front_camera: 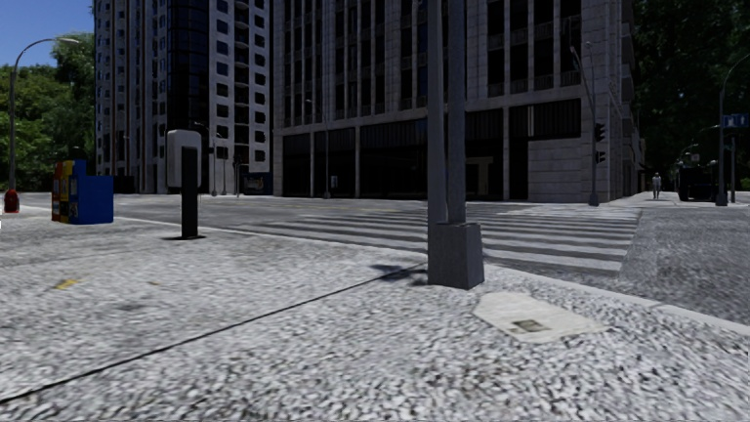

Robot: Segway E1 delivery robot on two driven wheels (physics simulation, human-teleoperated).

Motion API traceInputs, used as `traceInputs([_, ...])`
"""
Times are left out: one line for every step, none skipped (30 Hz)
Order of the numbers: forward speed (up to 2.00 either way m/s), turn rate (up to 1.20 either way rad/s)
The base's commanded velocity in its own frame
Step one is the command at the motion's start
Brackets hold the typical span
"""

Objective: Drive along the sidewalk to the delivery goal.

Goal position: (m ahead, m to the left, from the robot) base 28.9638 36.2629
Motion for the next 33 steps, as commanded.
traceInputs([2.0, 0.5])
traceInputs([2.0, 0.5])
traceInputs([1.98, 0.51])
traceInputs([1.91, 0.51])
traceInputs([1.83, 0.55])
traceInputs([1.8, 0.57])
traceInputs([1.78, 0.59])
traceInputs([1.78, 0.59])
traceInputs([1.78, 0.59])
traceInputs([1.78, 0.59])
traceInputs([1.77, 0.59])
traceInputs([1.77, 0.59])
traceInputs([1.77, 0.64])
traceInputs([1.77, 0.65])
traceInputs([1.77, 0.65])
traceInputs([1.77, 0.65])
traceInputs([1.77, 0.65])
traceInputs([1.77, 0.65])
traceInputs([1.77, 0.65])
traceInputs([1.77, 0.65])
traceInputs([1.77, 0.65])
traceInputs([1.77, 0.65])
traceInputs([1.77, 0.65])
traceInputs([1.77, 0.65])
traceInputs([1.77, 0.65])
traceInputs([1.77, 0.65])
traceInputs([1.77, 0.65])
traceInputs([1.77, 0.65])
traceInputs([1.77, 0.65])
traceInputs([1.77, 0.63])
traceInputs([1.77, 0.61])
traceInputs([1.77, 0.61])
traceInputs([1.77, 0.61])
